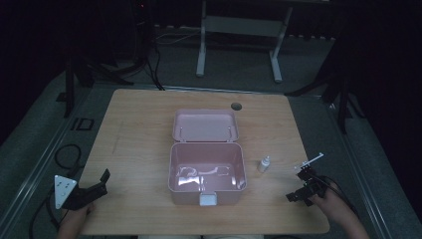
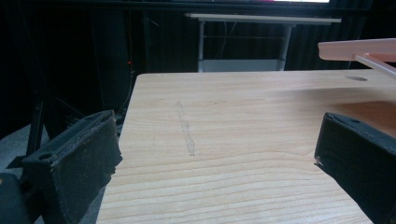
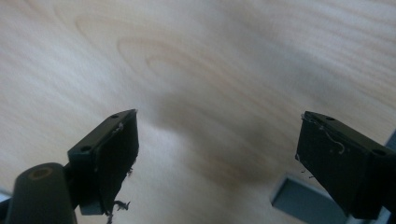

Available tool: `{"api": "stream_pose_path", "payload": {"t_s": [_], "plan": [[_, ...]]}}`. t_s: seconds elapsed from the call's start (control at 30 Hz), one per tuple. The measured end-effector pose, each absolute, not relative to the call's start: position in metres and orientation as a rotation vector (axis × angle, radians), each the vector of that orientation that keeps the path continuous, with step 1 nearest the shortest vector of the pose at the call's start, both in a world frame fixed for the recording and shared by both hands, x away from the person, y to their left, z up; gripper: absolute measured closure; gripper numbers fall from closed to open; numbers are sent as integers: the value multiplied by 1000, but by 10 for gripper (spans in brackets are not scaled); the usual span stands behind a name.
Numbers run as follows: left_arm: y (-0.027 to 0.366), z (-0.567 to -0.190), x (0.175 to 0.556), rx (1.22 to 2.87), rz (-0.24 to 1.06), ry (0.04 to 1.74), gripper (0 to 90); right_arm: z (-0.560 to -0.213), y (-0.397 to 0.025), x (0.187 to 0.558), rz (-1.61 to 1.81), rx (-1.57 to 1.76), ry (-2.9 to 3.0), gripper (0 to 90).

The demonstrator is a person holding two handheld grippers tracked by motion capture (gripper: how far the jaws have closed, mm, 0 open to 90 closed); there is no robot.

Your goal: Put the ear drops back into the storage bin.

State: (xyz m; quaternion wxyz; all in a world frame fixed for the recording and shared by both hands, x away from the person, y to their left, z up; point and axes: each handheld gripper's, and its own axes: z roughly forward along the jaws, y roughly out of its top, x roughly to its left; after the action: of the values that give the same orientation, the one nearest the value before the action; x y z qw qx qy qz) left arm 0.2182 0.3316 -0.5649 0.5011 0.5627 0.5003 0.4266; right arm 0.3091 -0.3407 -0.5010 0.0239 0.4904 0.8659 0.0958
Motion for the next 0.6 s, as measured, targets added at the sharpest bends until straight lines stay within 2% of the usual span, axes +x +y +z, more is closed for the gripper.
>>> {"api": "stream_pose_path", "payload": {"t_s": [0.4, 0.6], "plan": [[332, -565, 218, 1358, 1022, 1206, 4, -497, -327, 310, 40, 1379, 2799, 123], [332, -565, 218, 1362, 1021, 1204, 4, -490, -322, 319, 44, 1385, 2820, 123]]}}
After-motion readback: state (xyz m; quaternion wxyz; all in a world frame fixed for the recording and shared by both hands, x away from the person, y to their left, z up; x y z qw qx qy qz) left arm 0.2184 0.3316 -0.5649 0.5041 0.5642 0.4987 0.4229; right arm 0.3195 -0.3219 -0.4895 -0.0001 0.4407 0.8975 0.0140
